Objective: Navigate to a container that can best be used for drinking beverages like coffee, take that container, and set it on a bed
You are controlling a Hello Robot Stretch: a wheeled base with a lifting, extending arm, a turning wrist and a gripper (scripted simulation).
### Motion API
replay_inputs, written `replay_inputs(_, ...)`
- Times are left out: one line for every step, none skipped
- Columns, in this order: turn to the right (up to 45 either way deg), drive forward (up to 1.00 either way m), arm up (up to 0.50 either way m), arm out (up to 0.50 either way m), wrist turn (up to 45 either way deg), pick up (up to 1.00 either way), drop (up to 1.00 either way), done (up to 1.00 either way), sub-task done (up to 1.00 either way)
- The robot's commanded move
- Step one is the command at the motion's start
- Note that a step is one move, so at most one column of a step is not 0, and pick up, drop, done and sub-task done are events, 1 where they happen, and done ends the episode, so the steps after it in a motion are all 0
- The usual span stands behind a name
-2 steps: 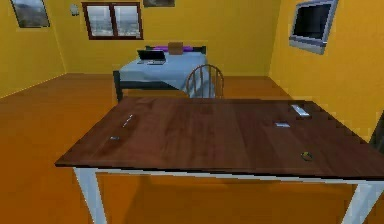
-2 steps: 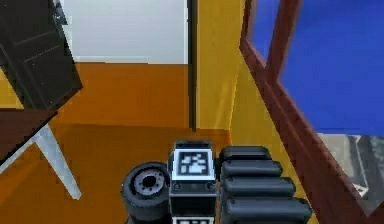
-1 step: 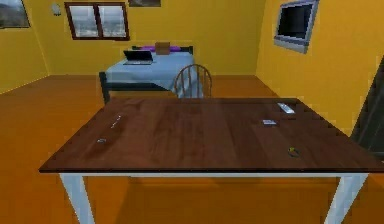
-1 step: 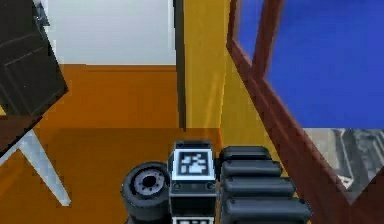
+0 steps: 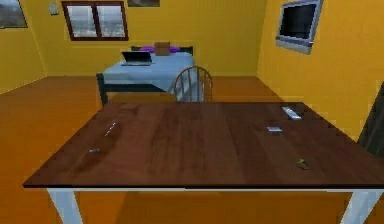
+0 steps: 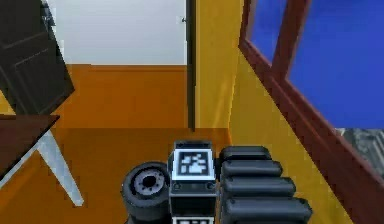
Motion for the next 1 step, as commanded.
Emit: replay_inputs(-45.0,0.0,0.0,0.0,0.0,0.0,0.0,0.0,0.0)
